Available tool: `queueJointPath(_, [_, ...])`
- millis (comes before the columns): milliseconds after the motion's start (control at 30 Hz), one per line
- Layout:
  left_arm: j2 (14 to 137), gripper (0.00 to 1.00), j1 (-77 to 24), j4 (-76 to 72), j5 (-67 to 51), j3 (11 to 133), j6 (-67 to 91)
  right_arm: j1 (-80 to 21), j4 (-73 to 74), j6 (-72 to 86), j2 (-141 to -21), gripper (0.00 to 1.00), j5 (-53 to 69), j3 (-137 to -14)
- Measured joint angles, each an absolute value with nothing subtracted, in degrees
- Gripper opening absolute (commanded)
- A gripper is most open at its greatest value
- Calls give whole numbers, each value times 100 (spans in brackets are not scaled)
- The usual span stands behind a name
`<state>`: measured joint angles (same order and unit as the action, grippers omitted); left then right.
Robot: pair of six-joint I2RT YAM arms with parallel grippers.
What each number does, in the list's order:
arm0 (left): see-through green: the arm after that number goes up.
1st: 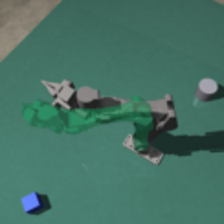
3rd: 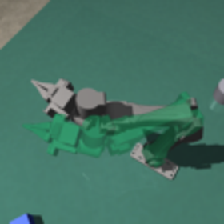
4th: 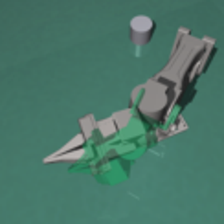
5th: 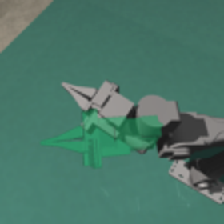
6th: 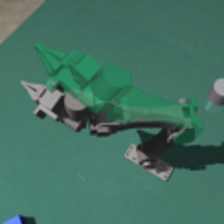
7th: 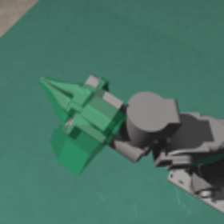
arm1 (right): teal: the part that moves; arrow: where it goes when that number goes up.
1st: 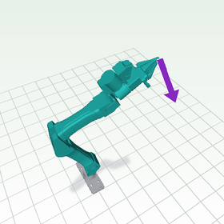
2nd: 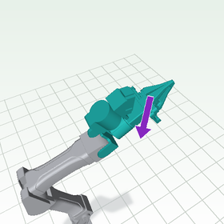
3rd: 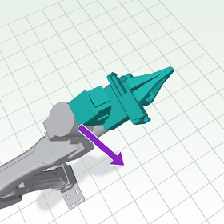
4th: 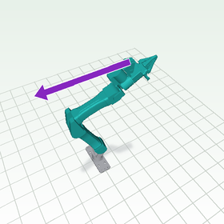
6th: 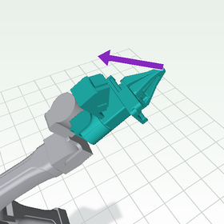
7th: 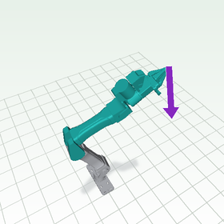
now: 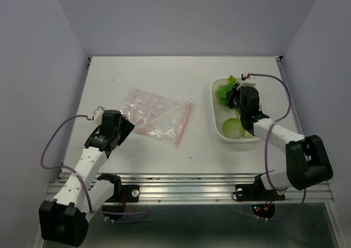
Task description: Open the zip-top bag and remove the fake food
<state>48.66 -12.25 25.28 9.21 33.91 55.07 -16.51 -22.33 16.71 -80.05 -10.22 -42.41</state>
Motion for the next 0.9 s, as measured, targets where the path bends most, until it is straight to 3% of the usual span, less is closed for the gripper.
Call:
queueJointPath(33, [4866,99,-1225,2530,921,3391,5496,-1669,-2270,1671,-7981,2,-1024,-4154])
queueJointPath(133, [4864,99,-1225,2547,908,3391,5454,-1820,-2458,1669,-7885,9,-1024,-3903])
queueJointPath(267, [4836,99,-1225,2567,910,3391,5430,-2058,-2543,1761,-7839,32,-1022,-3701])
queueJointPath(333, [4797,99,-1225,2593,913,3393,5426,-2110,-2521,1885,-7765,36,-1024,-3597])
queueJointPath(433, [4735,99,-1225,2661,913,3452,5408,-2108,-2274,2154,-7509,72,-1105,-3474])
queueJointPath(467, [4722,99,-1225,2674,910,3487,5402,-2108,-2126,2222,-7400,100,-1151,-3474])
queueJointPath(667, [4696,99,-1225,2729,910,3730,5301,-2108,-1201,2491,-6606,100,-1450,-3642])
queueJointPath(900, [4694,99,-1225,2775,961,4128,5120,-2108,537,2617,-5913,100,-1728,-4851])
